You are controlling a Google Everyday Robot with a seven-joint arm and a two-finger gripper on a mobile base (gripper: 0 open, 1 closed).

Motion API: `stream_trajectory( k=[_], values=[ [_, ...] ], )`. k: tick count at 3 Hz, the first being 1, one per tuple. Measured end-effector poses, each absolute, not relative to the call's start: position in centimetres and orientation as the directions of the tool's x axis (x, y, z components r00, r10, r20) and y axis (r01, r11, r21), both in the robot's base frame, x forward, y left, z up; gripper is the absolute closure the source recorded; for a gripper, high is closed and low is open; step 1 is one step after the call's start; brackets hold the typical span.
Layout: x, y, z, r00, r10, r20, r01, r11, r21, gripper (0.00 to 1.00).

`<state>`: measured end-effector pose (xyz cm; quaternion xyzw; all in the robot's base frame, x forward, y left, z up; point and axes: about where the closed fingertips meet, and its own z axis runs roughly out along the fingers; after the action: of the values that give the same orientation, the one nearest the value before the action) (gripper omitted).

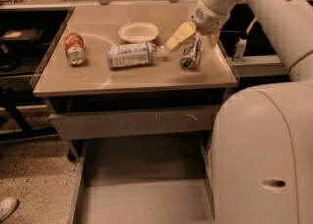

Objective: Place redbull can into middle drawer

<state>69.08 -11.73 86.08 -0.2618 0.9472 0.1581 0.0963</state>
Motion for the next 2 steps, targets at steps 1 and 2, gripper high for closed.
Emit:
stream_trajectory(
  k=[1, 2],
  values=[
    [70.01, -10.69, 84.93, -0.843, -0.474, -0.255, -0.532, 0.807, 0.257, 0.0],
    [70.57, -10.37, 85.11, -0.831, -0.484, -0.275, -0.547, 0.801, 0.243, 0.0]
  ],
)
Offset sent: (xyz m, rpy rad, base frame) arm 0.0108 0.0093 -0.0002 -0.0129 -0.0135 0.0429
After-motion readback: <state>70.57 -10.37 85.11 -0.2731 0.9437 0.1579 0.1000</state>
